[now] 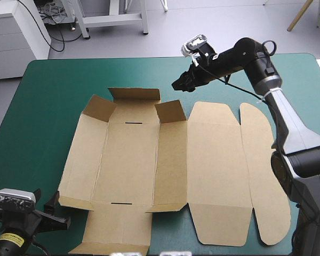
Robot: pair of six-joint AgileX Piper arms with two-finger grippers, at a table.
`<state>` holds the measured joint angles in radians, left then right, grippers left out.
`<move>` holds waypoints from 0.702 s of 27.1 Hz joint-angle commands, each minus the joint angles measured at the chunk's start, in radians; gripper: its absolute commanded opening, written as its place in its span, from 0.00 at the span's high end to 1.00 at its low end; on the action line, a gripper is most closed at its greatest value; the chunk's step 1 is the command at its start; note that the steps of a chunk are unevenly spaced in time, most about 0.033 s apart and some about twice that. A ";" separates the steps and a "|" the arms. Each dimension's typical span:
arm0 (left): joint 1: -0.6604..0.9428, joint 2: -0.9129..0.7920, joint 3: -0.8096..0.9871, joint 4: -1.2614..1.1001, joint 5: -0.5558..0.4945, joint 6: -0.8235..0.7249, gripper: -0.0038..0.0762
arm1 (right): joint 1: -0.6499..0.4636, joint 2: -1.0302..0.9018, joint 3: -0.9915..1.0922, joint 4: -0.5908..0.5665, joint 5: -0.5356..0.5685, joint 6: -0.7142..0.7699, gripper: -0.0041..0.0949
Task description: Fold the box
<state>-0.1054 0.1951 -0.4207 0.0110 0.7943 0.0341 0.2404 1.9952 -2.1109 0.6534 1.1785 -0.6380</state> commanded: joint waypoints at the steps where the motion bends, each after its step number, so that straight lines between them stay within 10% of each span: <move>1: 0.002 0.024 -0.085 -0.011 -0.042 -0.034 0.35 | -0.015 -0.149 -0.032 -0.079 0.026 0.218 0.41; 10: 0.002 0.219 -0.305 -0.153 0.109 -0.051 0.34 | -0.011 -0.458 -0.013 -0.234 0.026 0.367 0.52; 19: 0.002 0.398 -0.467 -0.217 0.322 0.053 0.34 | -0.011 -0.892 0.491 -0.365 0.024 0.425 0.52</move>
<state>-0.1054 0.5519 -0.8357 -0.1778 1.1323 0.0776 0.2314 1.2259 -1.7262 0.3270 1.2472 -0.2447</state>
